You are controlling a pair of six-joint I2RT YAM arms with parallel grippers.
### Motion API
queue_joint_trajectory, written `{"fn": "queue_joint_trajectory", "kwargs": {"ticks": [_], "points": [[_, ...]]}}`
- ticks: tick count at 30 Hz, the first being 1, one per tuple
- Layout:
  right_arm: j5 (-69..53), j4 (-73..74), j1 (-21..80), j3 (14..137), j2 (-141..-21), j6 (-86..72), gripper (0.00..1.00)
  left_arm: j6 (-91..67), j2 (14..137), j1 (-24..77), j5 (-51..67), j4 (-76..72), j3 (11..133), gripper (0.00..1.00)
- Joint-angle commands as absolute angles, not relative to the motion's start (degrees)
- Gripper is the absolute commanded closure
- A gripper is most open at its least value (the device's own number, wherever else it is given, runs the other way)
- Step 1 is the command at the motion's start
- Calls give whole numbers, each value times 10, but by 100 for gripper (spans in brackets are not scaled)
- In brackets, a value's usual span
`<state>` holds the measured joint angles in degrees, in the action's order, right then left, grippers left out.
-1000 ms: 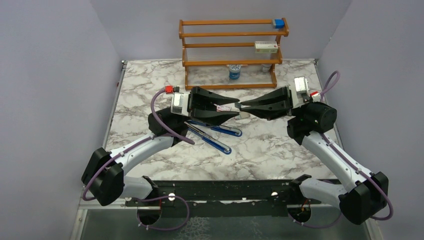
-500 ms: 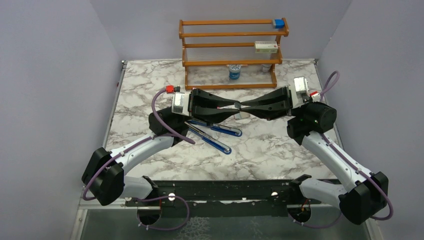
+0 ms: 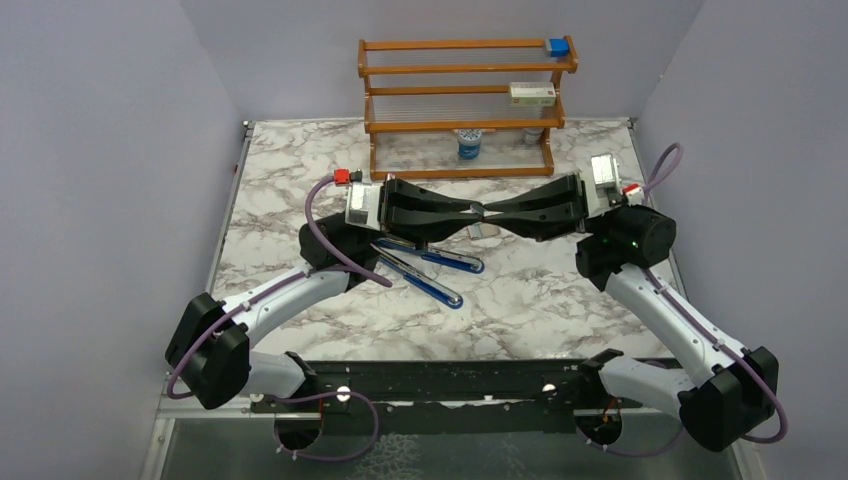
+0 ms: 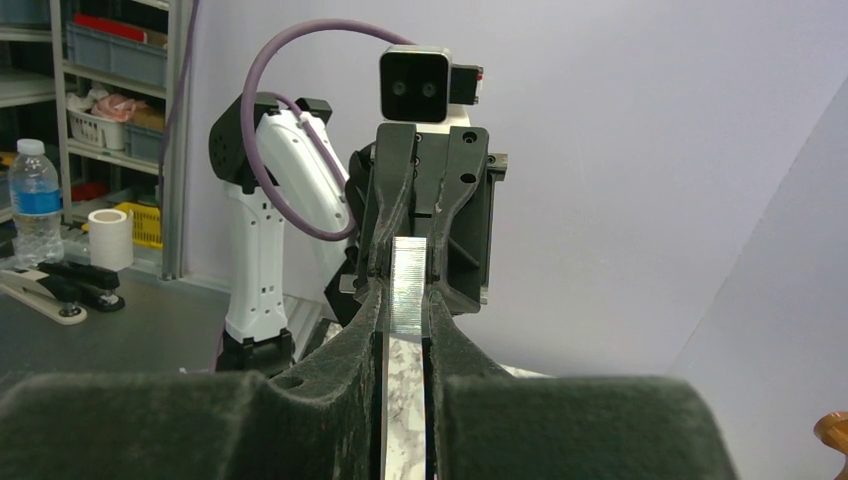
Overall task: Load the staples into the stapler
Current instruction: Pick up the staple from the center of the board, then place the staple at the center of the board.
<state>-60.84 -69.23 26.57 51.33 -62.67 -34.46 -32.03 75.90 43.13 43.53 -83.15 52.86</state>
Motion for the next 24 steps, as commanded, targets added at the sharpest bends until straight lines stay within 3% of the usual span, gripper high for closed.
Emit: {"fn": "queue_joint_trajectory", "kwargs": {"ticks": [1,6,12,18,21,24], "points": [[-606,-686,266,510,-612,-332,80,-332,759,436,437,-835,547,100],[-605,-625,266,513,-584,-290,56,-316,748,436,438,-819,538,100],[-560,-495,266,527,-529,-209,50,-266,716,435,460,-750,518,100],[-330,-268,266,537,-471,-119,50,-44,601,436,449,-411,495,100],[-177,-216,266,507,-447,-131,50,36,557,435,399,-251,491,100],[-108,-196,266,476,-442,-136,49,108,549,436,365,-82,519,100]]}}
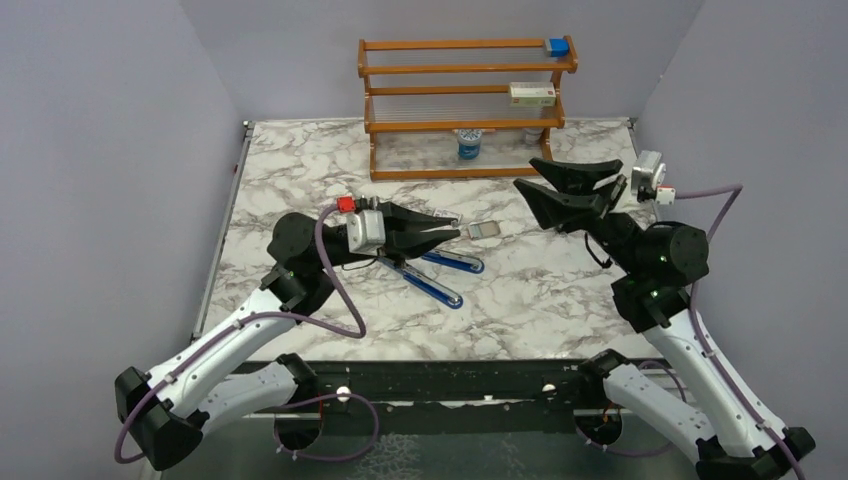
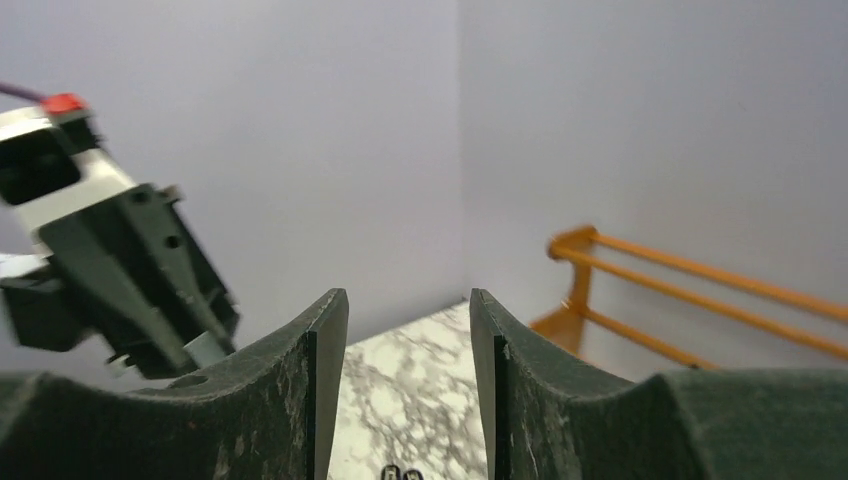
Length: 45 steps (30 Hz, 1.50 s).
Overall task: Load the staples into the stapler
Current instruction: Place the staple at the center of the board.
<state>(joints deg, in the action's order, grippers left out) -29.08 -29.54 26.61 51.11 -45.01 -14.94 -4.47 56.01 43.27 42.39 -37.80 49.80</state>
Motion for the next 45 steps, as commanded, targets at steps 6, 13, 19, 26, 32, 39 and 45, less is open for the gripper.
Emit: {"fn": "queue_joint_trajectory", "kwargs": {"ticks": [6,13,19,26,32,39,45], "points": [[-120,-83,266,485,-489,-135,47,248,606,439,320,191,578,100],[-112,-75,266,450,-469,-135,45,355,690,479,214,347,594,100],[-89,-67,266,436,-444,-124,44,382,768,535,127,408,585,100],[-77,-55,266,432,-424,-120,44,398,828,545,112,416,563,100],[-79,-48,266,431,-422,-119,43,419,874,545,147,403,554,100],[-92,-65,266,421,-424,-130,43,449,916,545,141,389,556,98],[-96,-66,266,424,-430,-126,43,458,936,545,137,384,550,92]]}}
